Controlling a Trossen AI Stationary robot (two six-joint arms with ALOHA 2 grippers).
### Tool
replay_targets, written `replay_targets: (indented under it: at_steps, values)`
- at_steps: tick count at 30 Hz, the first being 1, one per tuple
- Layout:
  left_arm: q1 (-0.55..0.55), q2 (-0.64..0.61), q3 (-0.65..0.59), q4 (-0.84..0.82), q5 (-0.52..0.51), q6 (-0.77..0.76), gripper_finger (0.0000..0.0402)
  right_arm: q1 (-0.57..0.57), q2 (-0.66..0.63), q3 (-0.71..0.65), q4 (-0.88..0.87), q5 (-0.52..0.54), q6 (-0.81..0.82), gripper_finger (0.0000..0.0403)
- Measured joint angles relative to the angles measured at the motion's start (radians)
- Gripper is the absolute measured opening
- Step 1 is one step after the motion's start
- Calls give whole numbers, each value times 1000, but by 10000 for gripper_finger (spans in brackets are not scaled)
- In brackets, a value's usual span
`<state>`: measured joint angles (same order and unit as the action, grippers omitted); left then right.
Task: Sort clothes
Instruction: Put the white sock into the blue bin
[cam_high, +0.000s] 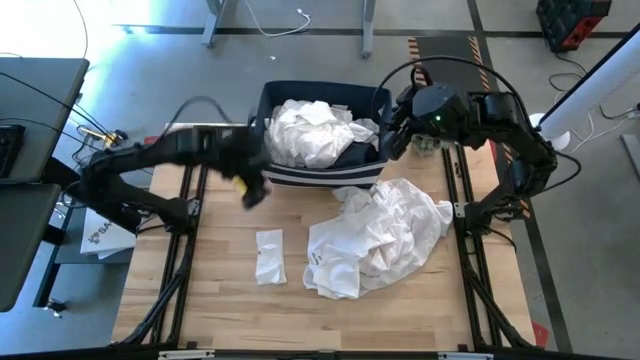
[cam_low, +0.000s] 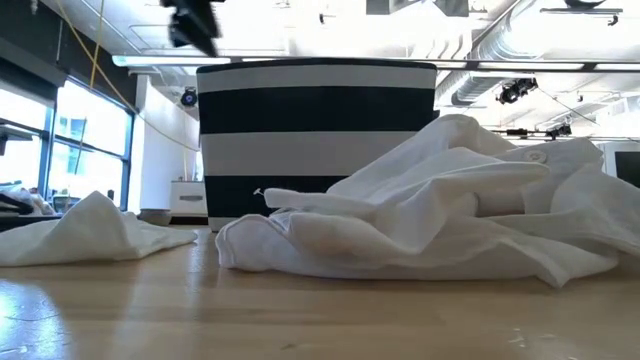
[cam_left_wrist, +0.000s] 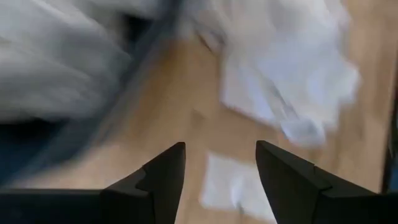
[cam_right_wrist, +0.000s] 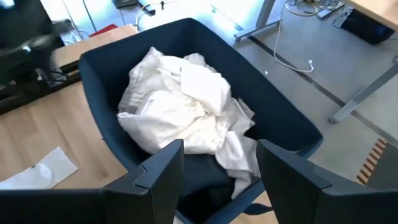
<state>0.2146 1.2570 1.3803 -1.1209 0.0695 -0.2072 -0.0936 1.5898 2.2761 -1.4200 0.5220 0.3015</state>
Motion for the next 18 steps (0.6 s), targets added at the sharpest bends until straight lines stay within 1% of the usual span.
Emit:
replay_targets:
  at_steps: [3,5,7,9,11,13,15,18]
  values:
    - [-90,-66,-173,8,21,-28,190,-14,0,0,2,-6,-15,199]
    - [-134,-96,-304,63,45,-51,190,-23,0,0,2,-16,-23,199]
    - [-177,-111,-426,143,93,-48,190,-29,0,0,3,-28,-32,199]
    - [-219,-113,-531,258,125,-18,190,-31,0,0,3,-38,-41,199]
    - [-258,-98,-618,395,128,24,190,-31,0,0,3,-46,-41,199]
    - [-288,-77,-688,548,110,65,190,-31,0,0,3,-64,-41,199]
    - [-310,-47,-739,677,58,94,190,-31,0,0,3,-87,-38,199]
    - [-324,26,-777,763,-53,104,190,-31,0,0,3,-111,-19,199]
